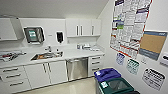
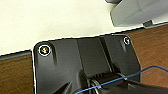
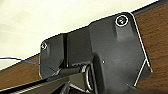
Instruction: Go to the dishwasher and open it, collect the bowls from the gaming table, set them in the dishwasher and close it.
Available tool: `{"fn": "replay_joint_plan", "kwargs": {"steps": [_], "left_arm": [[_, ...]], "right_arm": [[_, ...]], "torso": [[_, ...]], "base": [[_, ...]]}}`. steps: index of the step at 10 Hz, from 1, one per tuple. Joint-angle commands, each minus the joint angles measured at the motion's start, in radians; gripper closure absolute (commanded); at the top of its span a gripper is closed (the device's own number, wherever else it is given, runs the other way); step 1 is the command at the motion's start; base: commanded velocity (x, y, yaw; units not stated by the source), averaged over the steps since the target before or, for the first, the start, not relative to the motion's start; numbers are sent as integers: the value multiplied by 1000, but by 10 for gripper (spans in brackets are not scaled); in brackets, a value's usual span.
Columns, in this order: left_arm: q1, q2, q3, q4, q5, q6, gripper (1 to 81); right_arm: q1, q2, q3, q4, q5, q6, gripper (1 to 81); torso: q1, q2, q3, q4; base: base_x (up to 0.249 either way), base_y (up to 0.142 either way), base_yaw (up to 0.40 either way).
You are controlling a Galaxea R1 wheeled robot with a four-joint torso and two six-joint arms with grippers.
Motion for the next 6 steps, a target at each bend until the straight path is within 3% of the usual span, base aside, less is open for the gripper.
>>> {"fn": "replay_joint_plan", "kwargs": {"steps": [1, 6], "left_arm": [[-54, -17, 11, 5, 53, -1, 10], [-54, -17, 13, 5, 53, -1, 10]], "right_arm": [[55, -19, 8, -8, -54, -6, 10], [54, -17, 8, -10, -54, -6, 10]], "torso": [[0, 0, 0, 0], [0, 0, 0, 0]], "base": [[94, 0, 0], [94, 0, 0]]}}
